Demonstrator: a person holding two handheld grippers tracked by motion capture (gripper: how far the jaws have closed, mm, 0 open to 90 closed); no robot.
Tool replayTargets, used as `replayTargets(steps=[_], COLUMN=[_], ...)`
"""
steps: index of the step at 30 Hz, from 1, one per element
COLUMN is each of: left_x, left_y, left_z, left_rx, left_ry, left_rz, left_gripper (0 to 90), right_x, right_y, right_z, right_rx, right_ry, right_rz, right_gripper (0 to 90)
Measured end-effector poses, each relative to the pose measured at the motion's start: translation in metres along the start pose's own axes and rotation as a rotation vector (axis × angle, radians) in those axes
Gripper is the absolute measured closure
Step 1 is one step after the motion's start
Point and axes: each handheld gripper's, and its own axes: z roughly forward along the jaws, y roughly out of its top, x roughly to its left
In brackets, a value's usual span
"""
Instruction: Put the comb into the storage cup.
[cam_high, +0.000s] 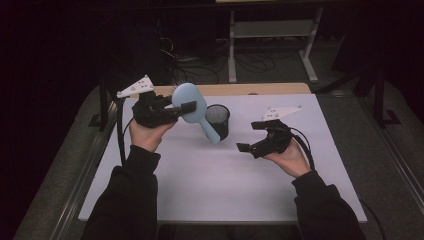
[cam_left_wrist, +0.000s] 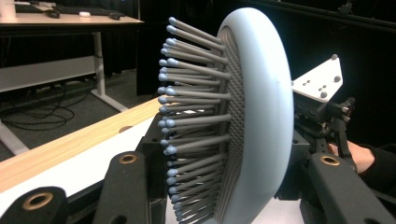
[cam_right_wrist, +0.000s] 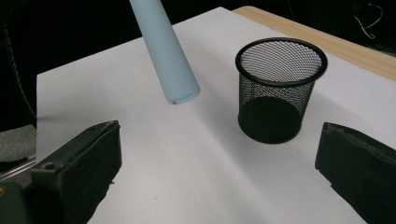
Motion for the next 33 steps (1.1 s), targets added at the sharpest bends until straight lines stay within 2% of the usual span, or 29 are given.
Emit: replayTargets(steps=[5, 7, 14, 33], left_x=[0.0, -0.001, -0.002, 0.006], left_y=[0.006, 0.012, 0.024, 0.039], left_z=[0.002, 0.004, 0.009, 0.012], left_rx=[0.005, 0.01, 0.016, 0.007], left_ry=[-0.005, -0.003, 0.002, 0.027], left_rz=[0.004, 0.024, 0.052, 0.06], left_gripper=[51.4, 51.4, 51.4, 51.3], right_x=[-0.004, -0.005, -0.008, -0.012], right_y=[-0.006, -0.009, -0.018, -0.043], right_z=[-0.006, -0.008, -0.017, -0.037], right_rx=[0.001, -0.001, -0.009, -0.033], right_ry=[-0.011, -0.012, -0.022, -0.057], right_rz=[0.012, 0.014, 0.027, 0.044], right_gripper=[0.0, 0.0, 0.0, 0.0])
